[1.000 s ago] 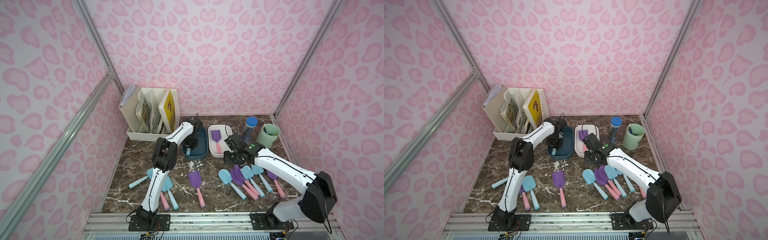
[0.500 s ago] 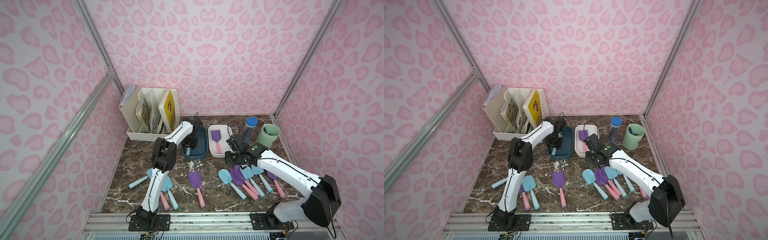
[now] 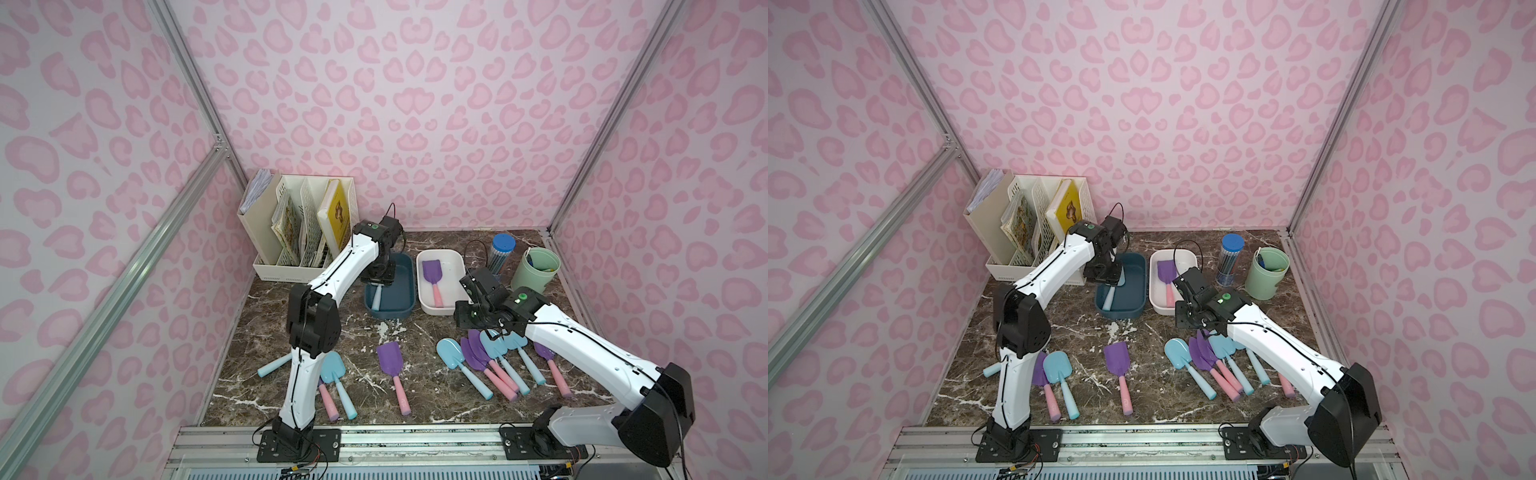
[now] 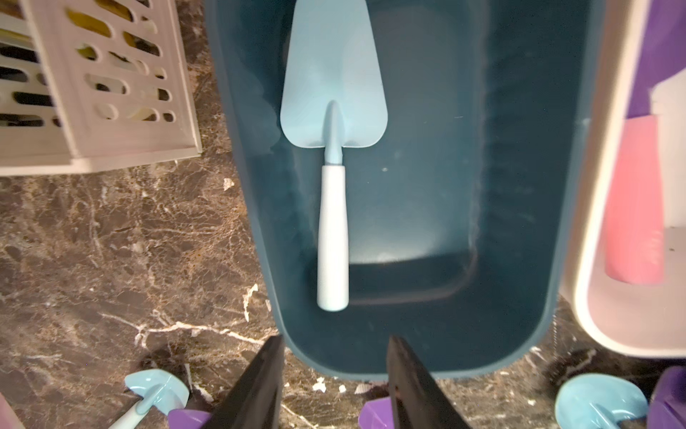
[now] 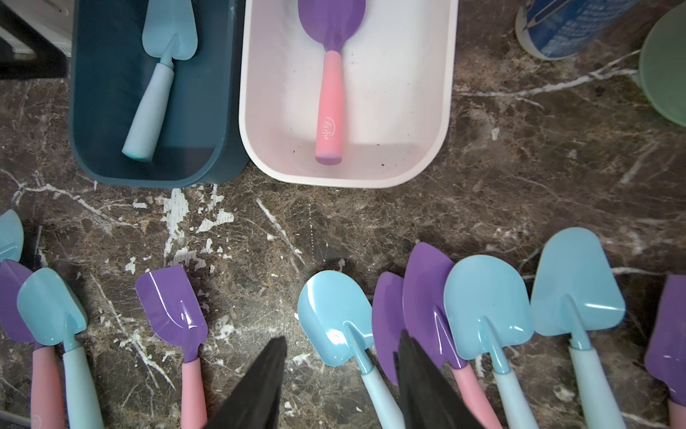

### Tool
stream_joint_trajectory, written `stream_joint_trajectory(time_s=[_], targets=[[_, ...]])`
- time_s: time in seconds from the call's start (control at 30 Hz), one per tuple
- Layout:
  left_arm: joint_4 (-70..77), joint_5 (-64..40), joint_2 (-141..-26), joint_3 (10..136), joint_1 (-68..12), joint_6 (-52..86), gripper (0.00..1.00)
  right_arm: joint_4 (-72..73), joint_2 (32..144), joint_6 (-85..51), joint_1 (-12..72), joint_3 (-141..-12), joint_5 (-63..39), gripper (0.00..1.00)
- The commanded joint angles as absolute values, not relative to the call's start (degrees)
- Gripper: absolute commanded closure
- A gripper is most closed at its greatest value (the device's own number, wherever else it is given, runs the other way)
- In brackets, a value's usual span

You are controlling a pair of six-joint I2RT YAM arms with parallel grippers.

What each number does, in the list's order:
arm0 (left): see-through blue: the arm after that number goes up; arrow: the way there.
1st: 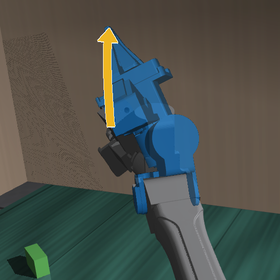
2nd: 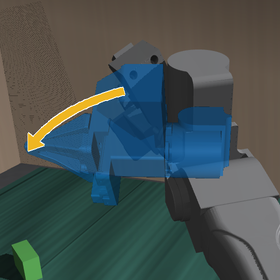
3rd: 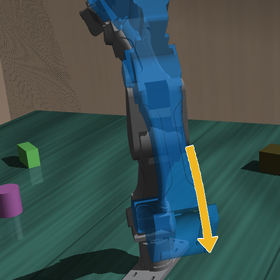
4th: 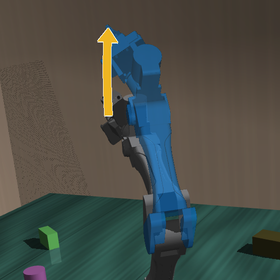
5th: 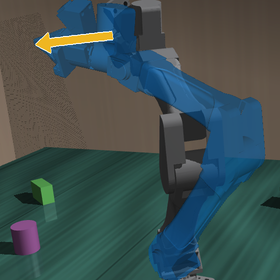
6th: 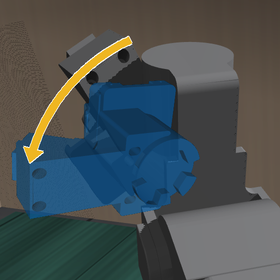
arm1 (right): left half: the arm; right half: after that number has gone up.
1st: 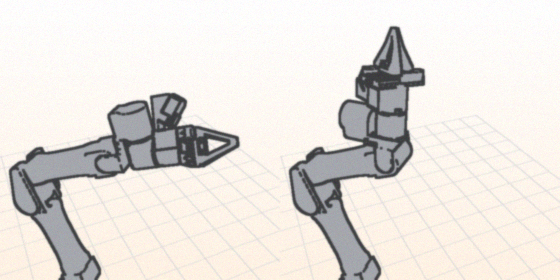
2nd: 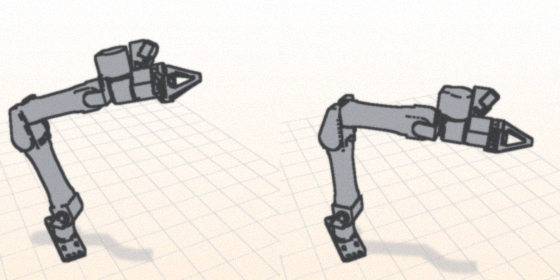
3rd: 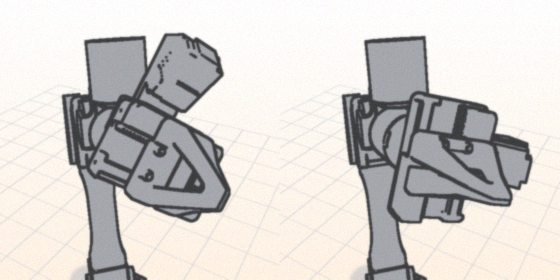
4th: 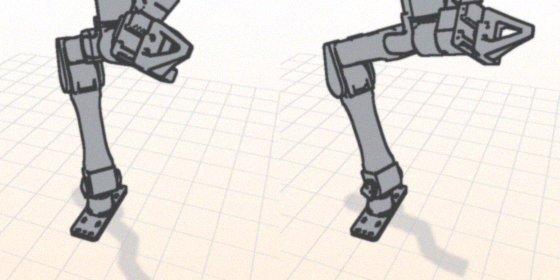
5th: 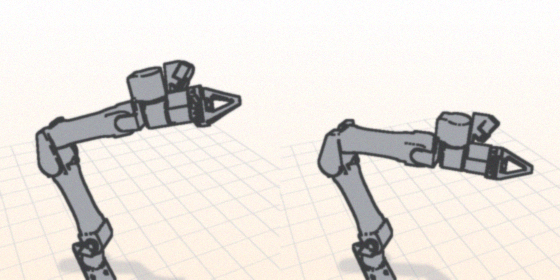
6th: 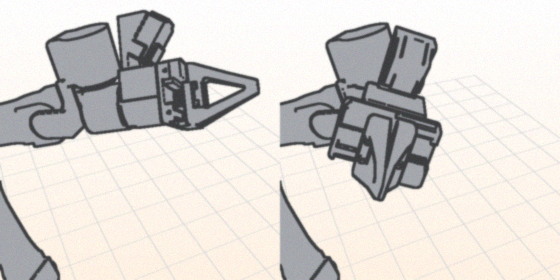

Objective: Sort the small shovels by color and place them into the storage box
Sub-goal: Place the shovel in the storage box.

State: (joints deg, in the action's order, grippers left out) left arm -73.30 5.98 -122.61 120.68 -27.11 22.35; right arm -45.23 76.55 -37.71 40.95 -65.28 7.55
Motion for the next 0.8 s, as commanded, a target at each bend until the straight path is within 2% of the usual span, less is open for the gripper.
stream_joint_trajectory(time_s=[0.0, 0.4, 0.77], targets=[[-72.52, 5.19, -117.65, 117.53, -27.16, 23.96, 0.48, -47.05, 76.58, -38.06, 40.96, -66.04, 7.92, 0.46], [-72.71, 11.07, -100.65, 101.21, -27.37, 27.23, 0.46, -46.72, 74.75, -38.89, 41.11, -63.09, 6.06, 0.46], [-72.14, 12.63, -91.31, 89.02, -26.98, 30.25, 0.45, -45.47, 74.6, -40.62, 41.47, -61.26, 5.21, 0.46]])
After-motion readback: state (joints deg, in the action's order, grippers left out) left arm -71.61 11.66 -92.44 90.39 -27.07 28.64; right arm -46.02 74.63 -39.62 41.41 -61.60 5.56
